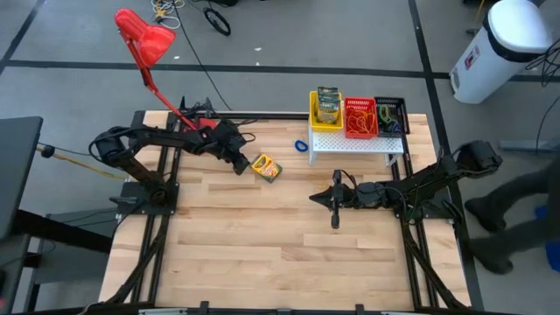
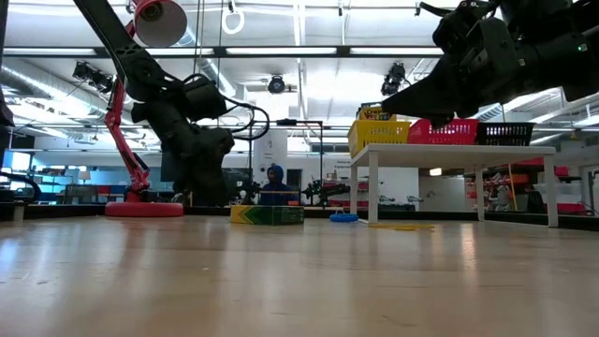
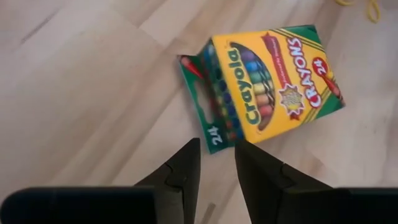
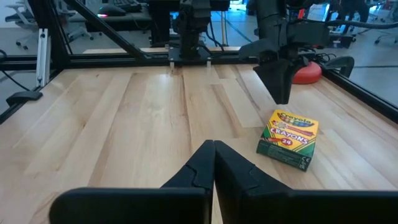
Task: Pick & Place Office Desk Supplies
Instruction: Put the yellow crayon box on the yellow basket
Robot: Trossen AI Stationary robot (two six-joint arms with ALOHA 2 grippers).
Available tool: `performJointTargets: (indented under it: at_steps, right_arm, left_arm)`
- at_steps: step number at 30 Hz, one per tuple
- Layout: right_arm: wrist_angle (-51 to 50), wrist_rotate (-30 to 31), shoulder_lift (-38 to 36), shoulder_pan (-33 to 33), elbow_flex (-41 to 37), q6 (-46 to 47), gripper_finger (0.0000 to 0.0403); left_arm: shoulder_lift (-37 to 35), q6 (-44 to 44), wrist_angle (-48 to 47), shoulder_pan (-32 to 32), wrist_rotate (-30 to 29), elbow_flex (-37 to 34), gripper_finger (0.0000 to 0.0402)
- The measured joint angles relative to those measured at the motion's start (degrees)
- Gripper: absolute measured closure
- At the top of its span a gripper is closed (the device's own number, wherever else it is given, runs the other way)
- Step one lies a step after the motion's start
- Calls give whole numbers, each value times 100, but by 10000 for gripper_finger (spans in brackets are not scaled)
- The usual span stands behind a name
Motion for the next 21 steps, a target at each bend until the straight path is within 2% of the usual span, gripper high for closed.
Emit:
performJointTargets:
  at_steps: [7,14,21]
  right_arm:
    - [21,0,0,0,0,-7,390]
    - [138,-2,0,-39,0,-20,390]
    - [136,-3,0,-39,0,-20,390]
  left_arm:
    - [55,79,63,-1,-10,2,292]
    - [531,114,316,-23,23,2,292]
    - [577,143,626,-26,450,9,292]
